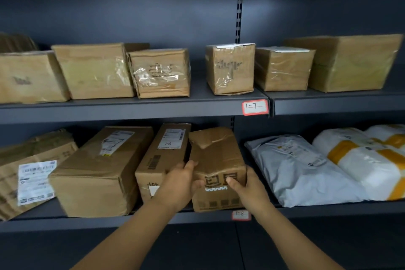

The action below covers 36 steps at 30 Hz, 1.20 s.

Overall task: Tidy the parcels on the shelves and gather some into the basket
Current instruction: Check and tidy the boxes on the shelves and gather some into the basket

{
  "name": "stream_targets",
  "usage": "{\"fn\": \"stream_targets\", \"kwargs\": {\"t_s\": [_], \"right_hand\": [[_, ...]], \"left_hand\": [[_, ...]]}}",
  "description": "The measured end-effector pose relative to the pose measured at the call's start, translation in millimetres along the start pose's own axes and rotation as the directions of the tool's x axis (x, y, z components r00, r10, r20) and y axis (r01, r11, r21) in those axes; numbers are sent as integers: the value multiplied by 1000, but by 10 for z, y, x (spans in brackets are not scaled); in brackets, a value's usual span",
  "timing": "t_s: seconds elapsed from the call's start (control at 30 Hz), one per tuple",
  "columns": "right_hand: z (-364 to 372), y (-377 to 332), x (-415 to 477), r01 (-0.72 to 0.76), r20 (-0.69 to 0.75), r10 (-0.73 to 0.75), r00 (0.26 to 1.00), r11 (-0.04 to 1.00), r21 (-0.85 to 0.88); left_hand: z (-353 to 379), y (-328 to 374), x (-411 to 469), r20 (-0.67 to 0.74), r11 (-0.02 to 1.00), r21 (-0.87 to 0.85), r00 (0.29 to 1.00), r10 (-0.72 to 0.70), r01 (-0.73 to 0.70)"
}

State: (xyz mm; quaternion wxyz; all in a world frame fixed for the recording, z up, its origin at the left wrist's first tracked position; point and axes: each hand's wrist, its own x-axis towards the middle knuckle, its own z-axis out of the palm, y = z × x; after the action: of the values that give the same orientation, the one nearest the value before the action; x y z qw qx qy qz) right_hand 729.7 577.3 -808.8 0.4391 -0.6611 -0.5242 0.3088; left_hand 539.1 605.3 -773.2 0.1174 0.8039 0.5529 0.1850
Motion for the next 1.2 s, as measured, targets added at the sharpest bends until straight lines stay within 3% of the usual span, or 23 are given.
{"fn": "stream_targets", "kwargs": {"t_s": [0.1,0.17,0.27,0.33,0.4,0.5,0.6,0.7,0.77,0.83,0.93,1.07,1.2], "right_hand": [[-213,-132,-48,162,-67,-168,983,982,-94],[-348,-266,-119,261,-75,-303,950,902,-343],[-354,-419,-303,419,155,-415,896,681,-601],[-247,-372,-443,492,327,-368,870,615,-617],[-194,-264,-492,505,347,-366,863,623,-598],[-267,-235,-452,425,221,-364,905,801,-422],[-384,-197,-342,280,-67,-335,940,869,-408],[-527,-147,-280,56,-197,-121,973,950,-306],[-569,-115,-282,-93,-104,88,991,994,-48],[-599,-66,-295,-198,18,197,980,978,68],[-671,39,-311,-246,124,243,962,969,9],[-765,81,-409,-279,280,289,915,957,-78],[-804,102,-438,-326,329,297,896,945,34]], "left_hand": [[94,120,-183,-86,997,-70,996,13,-19],[178,156,-281,9,995,-93,1000,28,-27],[279,181,-340,283,997,8,957,67,-72],[288,164,-349,310,997,3,948,74,-79],[259,154,-354,299,998,-49,952,58,-46],[171,184,-391,243,975,-216,970,10,44],[64,284,-382,162,916,-397,987,4,61],[-16,467,-300,159,844,-528,987,-13,96],[-10,575,-233,195,773,-613,979,-54,164],[30,617,-174,253,701,-667,962,-104,252],[36,564,-129,380,671,-652,918,-116,354],[-21,513,-182,560,797,-498,828,-5,341],[5,509,-162,593,822,-448,805,-20,351]]}}
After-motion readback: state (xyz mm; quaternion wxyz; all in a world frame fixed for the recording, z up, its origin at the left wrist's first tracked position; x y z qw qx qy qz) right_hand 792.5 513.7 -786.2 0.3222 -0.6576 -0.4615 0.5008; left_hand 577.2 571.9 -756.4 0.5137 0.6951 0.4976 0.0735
